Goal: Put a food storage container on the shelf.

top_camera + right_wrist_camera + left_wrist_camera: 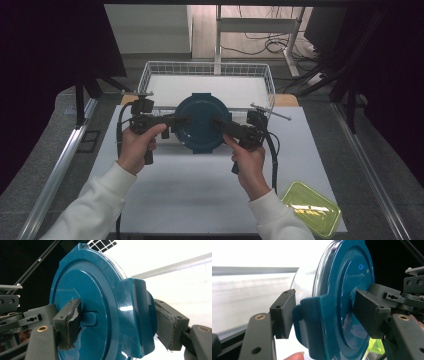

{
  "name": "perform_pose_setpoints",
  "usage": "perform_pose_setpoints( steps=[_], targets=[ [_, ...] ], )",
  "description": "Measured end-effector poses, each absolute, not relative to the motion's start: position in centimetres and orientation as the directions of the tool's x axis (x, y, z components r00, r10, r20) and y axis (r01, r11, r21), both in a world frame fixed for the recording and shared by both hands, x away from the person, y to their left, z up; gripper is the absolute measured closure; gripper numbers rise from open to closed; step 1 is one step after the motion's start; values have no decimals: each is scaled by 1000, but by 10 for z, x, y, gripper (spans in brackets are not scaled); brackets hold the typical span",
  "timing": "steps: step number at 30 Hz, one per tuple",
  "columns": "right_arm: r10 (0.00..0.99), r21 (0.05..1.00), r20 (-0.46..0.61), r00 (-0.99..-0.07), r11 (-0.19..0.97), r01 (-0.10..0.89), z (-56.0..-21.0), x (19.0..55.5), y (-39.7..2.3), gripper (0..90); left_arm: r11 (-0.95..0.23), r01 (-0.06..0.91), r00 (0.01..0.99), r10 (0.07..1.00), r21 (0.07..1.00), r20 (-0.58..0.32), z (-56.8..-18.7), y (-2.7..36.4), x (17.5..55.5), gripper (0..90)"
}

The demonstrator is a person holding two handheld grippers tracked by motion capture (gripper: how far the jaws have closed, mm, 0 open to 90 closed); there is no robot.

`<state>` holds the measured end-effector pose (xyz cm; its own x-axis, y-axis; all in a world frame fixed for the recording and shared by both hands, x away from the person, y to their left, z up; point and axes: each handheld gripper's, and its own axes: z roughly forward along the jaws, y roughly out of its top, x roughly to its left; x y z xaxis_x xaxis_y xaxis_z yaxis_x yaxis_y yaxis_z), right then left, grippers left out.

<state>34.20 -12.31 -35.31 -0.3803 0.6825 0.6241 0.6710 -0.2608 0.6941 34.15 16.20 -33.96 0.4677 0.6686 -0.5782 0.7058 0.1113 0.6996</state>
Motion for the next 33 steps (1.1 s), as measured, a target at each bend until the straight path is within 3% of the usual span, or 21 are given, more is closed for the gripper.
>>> perform_pose_setpoints(
  steps=[21, 33],
  targets=[
    [693, 720, 607, -388, -273, 638, -326, 370, -109, 282, 124, 688, 485, 654, 715, -580, -316, 175, 375, 361],
    [695, 713, 612, -377, -280, 642, -314, 405, -107, 282, 132, 680, 490, 650, 721, -581, -305, 176, 410, 362]
  ],
)
